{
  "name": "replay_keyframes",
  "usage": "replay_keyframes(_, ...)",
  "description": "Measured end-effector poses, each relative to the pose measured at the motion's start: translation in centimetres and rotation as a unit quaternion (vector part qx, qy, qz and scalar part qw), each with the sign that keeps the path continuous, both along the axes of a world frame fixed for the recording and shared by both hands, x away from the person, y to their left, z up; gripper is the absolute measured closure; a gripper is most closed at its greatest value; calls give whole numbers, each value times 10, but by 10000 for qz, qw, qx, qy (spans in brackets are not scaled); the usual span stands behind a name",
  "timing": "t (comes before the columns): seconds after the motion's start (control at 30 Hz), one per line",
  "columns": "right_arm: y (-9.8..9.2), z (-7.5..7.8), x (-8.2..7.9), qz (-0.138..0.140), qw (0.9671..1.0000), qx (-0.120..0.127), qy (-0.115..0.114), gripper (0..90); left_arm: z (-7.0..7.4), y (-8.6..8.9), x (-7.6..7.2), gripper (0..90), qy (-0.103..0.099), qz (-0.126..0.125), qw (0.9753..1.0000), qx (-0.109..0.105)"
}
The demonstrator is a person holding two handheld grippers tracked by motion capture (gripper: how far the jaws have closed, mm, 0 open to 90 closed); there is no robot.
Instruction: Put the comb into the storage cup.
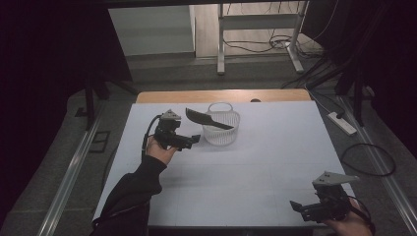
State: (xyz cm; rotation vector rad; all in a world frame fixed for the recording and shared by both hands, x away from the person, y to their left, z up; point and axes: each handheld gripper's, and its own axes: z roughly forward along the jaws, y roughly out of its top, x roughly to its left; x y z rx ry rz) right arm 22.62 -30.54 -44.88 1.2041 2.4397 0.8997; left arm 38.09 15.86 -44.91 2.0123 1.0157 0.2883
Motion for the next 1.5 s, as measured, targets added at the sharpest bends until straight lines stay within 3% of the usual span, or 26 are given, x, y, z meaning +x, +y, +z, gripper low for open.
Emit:
replay_keyframes(0.57,1,0,-1,18,10000,-14,-9,6,-3,17,-24,0,151,-31,9997,-170)
replay_keyframes(0.9,0,1,-1,25,10000,-5,-19,5,0,21,-39,0,27,-49,9999,-150)
replay_keyframes(1.5,0,1,-1,27,10000,-2,-38,5,0,30,-63,0,-10,-13,9999,-148)
